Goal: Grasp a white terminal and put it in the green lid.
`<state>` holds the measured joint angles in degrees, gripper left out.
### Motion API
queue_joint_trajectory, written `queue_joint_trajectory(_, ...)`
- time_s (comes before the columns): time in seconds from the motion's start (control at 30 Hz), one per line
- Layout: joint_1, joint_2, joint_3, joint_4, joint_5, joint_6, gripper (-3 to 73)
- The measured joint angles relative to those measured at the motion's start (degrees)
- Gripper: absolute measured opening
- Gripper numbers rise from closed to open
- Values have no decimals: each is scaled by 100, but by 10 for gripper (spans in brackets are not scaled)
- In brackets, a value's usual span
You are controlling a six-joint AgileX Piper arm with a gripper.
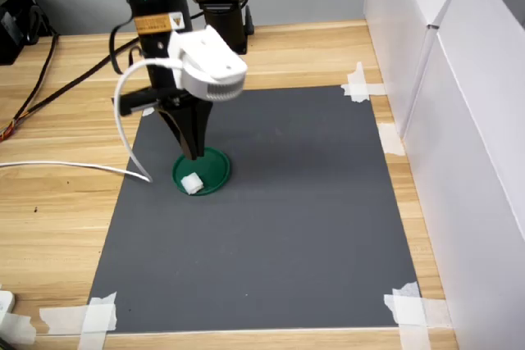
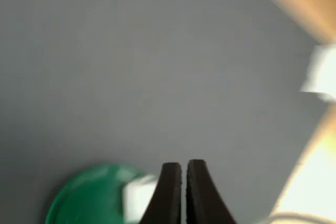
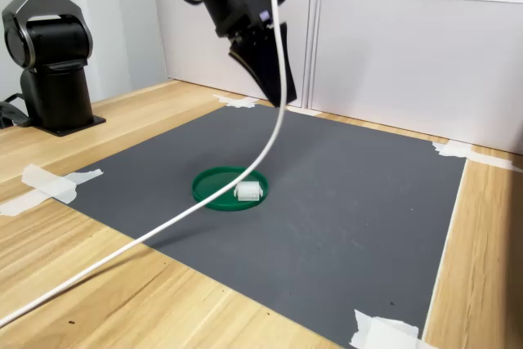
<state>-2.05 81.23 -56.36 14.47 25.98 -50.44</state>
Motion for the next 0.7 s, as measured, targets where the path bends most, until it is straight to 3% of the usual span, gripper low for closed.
queue_joint_trajectory(0.3,0,-1965,1313,0,-1981,1463,-15)
queue_joint_trajectory(0.47,0,-3107,2176,5,-2236,2235,-15)
queue_joint_trajectory(0.7,0,-4879,3097,75,-2268,2354,-15)
